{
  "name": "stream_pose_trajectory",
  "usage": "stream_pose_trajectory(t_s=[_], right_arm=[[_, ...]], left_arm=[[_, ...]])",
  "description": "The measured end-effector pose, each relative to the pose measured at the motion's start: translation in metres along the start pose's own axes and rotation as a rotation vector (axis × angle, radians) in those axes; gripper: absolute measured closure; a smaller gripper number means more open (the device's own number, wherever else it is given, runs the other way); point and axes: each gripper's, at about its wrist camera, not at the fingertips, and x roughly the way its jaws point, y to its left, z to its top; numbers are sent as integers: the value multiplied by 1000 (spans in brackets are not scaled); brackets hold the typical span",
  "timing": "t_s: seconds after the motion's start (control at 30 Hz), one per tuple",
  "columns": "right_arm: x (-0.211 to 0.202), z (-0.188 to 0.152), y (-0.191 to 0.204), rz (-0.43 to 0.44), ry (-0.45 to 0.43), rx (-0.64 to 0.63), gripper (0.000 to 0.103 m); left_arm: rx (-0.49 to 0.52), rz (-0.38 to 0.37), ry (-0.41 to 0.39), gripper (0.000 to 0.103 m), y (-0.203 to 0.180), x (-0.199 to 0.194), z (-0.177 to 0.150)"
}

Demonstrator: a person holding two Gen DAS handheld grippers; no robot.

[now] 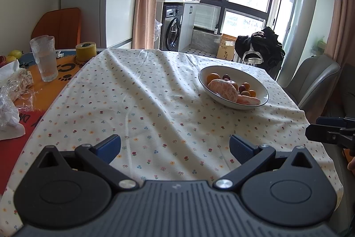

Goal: Organize fruits

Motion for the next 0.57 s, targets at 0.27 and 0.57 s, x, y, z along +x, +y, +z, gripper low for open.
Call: stream_pose_trajectory(t_s=[0.27, 0.57], right_arm=[[2, -2, -1, -1, 5, 11, 0], [5, -2, -3, -1, 11, 12, 0]], left_arm=[[-9, 3, 15, 0, 1, 2, -1], [4, -18, 5, 0, -1, 2, -3]])
